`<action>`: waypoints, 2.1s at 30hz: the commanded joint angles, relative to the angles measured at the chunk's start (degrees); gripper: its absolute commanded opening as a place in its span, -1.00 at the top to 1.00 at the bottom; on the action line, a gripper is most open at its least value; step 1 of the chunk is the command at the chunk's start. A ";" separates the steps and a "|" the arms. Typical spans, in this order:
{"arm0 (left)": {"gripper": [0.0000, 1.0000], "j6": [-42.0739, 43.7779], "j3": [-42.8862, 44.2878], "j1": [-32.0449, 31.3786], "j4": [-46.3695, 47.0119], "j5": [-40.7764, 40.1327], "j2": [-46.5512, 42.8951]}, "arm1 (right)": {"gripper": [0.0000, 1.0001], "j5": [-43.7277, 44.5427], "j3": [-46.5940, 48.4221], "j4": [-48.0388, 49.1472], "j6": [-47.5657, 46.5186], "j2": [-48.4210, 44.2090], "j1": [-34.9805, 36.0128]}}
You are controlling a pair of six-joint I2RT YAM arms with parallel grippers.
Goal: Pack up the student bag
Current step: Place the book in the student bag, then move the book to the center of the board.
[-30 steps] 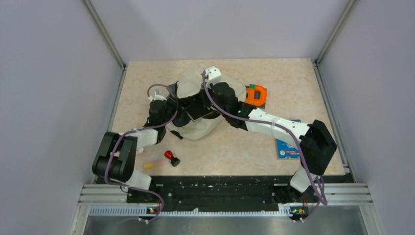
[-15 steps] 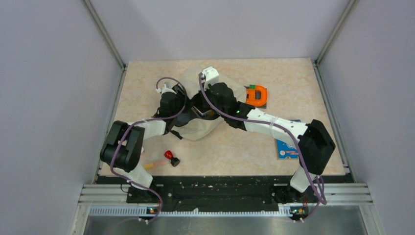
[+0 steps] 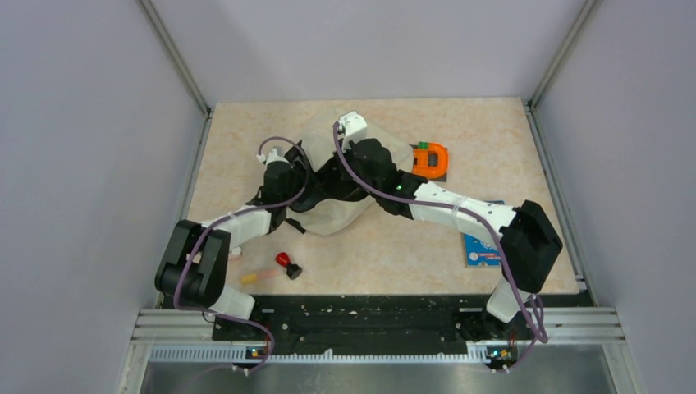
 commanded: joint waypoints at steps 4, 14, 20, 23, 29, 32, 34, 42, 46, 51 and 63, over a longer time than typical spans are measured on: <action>0.04 0.75 -1.33 -0.08 3.91 0.68 -1.00 | 1.00 0.18 0.97 4.75 0.48 -2.96 1.11; 0.26 1.51 4.11 -2.04 8.87 3.11 5.30 | 1.00 1.52 0.59 4.20 -0.33 -2.41 1.10; 0.26 2.54 8.32 -3.43 12.13 3.43 10.02 | 1.00 1.68 0.66 3.20 -0.25 -2.19 1.11; 0.25 3.37 7.52 -3.48 12.89 1.89 9.36 | 1.00 2.22 1.46 1.83 -0.29 -1.67 0.91; -0.09 6.98 2.28 -3.50 11.70 -0.37 2.49 | 1.00 1.15 4.62 -2.85 1.94 0.64 -2.43; -0.20 9.05 -1.53 -3.54 9.48 -2.73 -3.01 | 1.00 -0.91 7.13 -6.05 4.26 2.70 -5.58; -0.25 10.45 -3.71 -3.62 7.32 -3.58 -6.92 | 1.00 -2.15 8.44 -7.94 6.07 4.56 -8.05; -0.32 13.30 -9.72 -3.58 -1.07 -5.21 -20.39 | 0.71 -9.60 12.84 -14.73 12.49 13.58 -19.82; -0.35 13.72 -8.76 -3.63 -2.65 -0.69 -21.48 | 0.46 -15.03 14.21 -17.73 10.80 15.64 -21.85; -0.35 13.26 -5.71 -3.73 -1.84 4.12 -18.58 | -0.46 -20.97 10.76 -18.86 7.52 11.32 -21.92; -0.38 14.48 1.09 -4.04 0.48 8.50 -9.67 | -0.92 -31.85 -5.03 -19.68 6.94 -7.49 -21.90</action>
